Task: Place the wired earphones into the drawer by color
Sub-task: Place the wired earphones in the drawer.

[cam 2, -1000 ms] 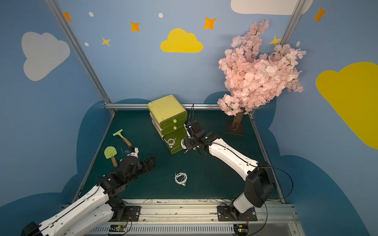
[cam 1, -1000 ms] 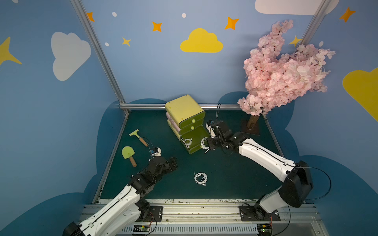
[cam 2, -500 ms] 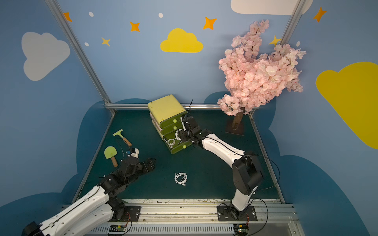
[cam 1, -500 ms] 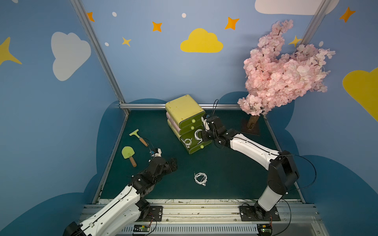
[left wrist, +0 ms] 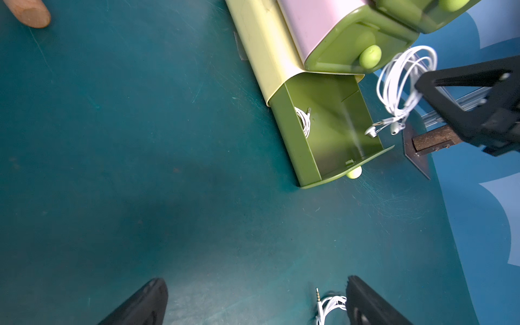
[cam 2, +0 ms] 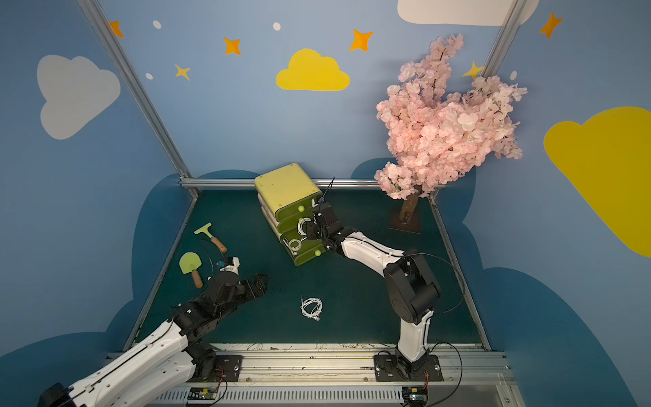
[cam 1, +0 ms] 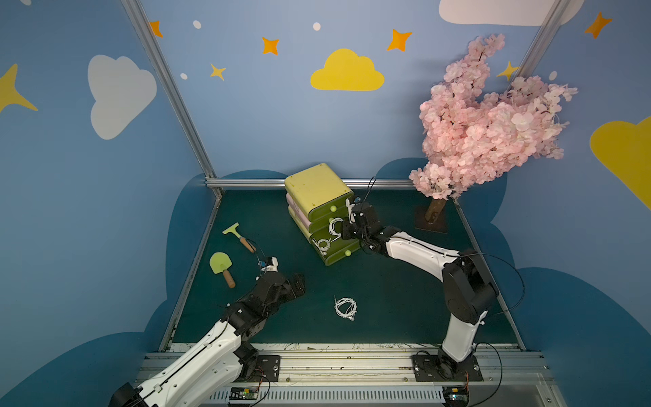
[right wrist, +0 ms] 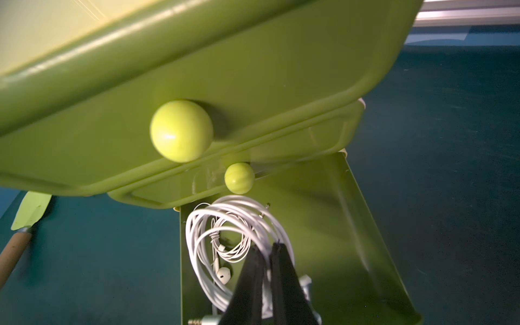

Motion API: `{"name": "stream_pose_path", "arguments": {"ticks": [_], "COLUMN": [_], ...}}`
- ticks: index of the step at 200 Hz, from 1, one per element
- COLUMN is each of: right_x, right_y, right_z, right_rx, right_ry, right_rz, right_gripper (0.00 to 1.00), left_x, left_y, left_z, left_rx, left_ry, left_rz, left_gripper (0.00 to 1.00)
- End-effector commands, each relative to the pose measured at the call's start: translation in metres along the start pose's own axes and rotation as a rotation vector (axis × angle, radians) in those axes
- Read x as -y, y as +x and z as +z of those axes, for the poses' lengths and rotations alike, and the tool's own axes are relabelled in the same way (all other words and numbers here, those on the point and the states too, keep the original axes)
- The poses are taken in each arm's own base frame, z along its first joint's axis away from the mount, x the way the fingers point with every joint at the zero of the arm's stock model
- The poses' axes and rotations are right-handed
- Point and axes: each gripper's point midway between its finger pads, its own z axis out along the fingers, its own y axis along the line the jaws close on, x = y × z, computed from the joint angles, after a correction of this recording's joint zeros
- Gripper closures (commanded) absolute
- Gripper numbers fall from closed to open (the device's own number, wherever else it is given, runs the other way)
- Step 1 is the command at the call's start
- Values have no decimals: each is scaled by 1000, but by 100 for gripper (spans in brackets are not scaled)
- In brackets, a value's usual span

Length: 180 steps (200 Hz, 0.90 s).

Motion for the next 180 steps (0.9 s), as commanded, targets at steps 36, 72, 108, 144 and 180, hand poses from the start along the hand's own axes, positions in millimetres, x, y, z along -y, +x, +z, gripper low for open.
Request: {"name": "stream_pose_path", "arguments": {"ticks": [36, 72, 108, 144, 180], "right_x": [11, 20, 26, 28, 27], "right_y": [18, 31, 38, 42, 40], "right_z": [26, 35, 40, 43, 39], "right_rx": [-16, -33, -54, -71, -78], "right_ry": [5, 9, 11, 6, -10], "right_rz": [73, 115, 138, 156, 169], "right_gripper": [90, 90, 90, 85, 72], "left_x": [-2, 0, 3, 11, 23], "left_y": [4, 5, 8, 17, 30], "left_z": [1, 2, 3, 6, 9], "left_rx": [-11, -19, -41, -101, -187], "left_ry": [8, 12, 25, 54, 76], "left_rz": [-6, -6, -12, -20, -22], "left_gripper": [0, 0, 0, 0, 0]}}
